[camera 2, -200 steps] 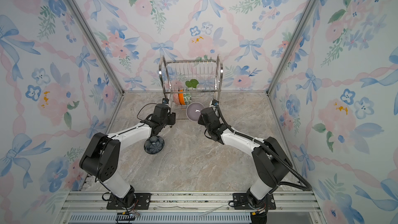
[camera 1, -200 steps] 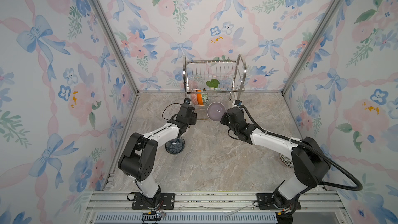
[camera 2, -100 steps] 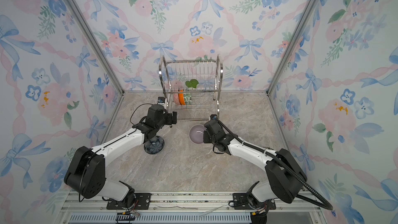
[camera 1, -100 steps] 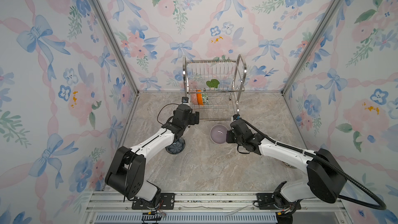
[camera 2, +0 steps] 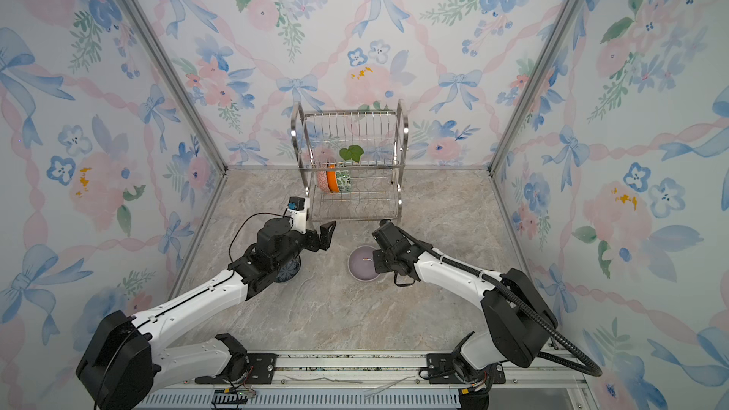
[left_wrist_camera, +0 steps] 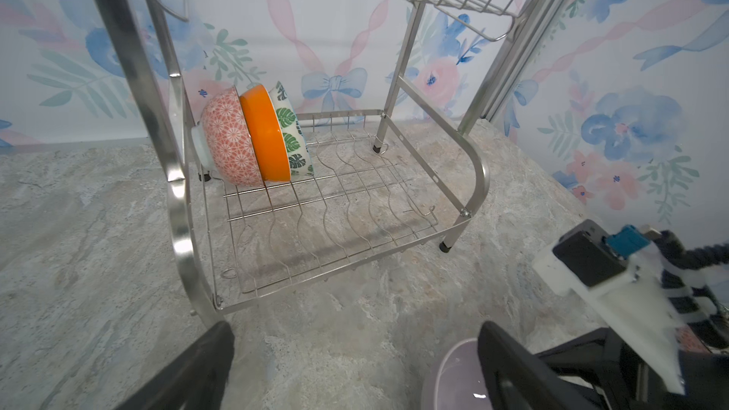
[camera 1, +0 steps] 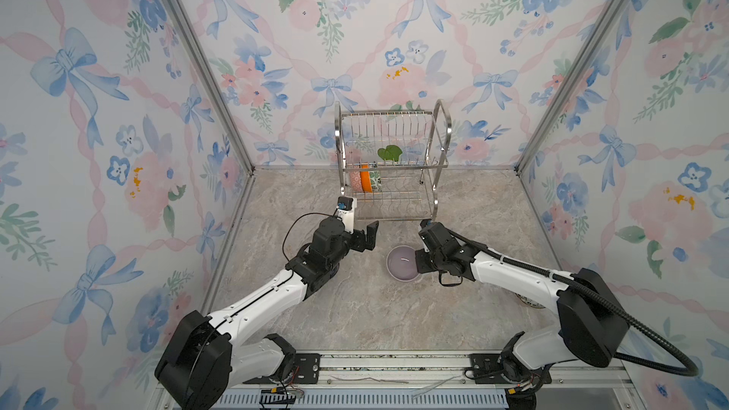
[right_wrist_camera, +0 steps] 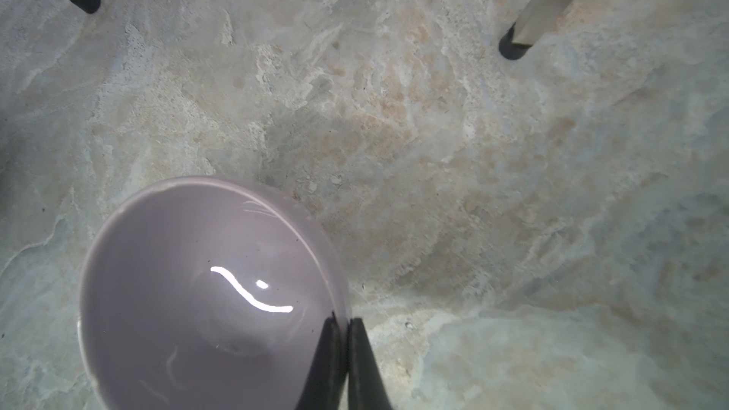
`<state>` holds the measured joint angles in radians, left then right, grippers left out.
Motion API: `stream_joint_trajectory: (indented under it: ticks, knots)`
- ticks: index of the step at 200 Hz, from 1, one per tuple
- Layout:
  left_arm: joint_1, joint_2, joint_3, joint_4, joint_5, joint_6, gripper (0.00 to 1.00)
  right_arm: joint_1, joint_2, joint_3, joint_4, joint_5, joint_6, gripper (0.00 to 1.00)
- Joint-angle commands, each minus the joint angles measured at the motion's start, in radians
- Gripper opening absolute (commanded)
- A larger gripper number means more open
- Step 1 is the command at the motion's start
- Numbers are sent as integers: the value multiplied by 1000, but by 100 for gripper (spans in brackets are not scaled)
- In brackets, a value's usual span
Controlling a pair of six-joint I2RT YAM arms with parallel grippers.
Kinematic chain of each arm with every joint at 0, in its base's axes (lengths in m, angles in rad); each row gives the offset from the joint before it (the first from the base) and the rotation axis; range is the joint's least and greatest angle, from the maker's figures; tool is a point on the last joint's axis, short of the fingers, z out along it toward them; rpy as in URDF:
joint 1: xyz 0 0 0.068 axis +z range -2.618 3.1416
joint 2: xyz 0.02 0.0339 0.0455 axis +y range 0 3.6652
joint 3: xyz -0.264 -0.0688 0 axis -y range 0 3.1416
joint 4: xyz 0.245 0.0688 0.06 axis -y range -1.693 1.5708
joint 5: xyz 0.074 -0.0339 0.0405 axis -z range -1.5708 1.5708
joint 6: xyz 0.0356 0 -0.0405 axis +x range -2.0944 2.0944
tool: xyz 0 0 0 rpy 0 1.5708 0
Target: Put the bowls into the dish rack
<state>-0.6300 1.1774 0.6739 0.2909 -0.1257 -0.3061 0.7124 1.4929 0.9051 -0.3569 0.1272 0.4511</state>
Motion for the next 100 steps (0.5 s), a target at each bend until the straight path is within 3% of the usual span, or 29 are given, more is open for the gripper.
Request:
stream_joint_trajectory:
  ticks: [1, 51, 100]
  knots:
    - [-21, -31, -34, 76, -19, 35, 98, -8, 11, 44, -81, -56, -40, 6]
    - [-28, 0, -25, 88, -57, 7, 98, -23, 25, 90, -114, -47, -72, 13]
    - [-30, 3, 8, 87, -68, 54, 98, -33, 46, 124, -122, -41, -82, 23]
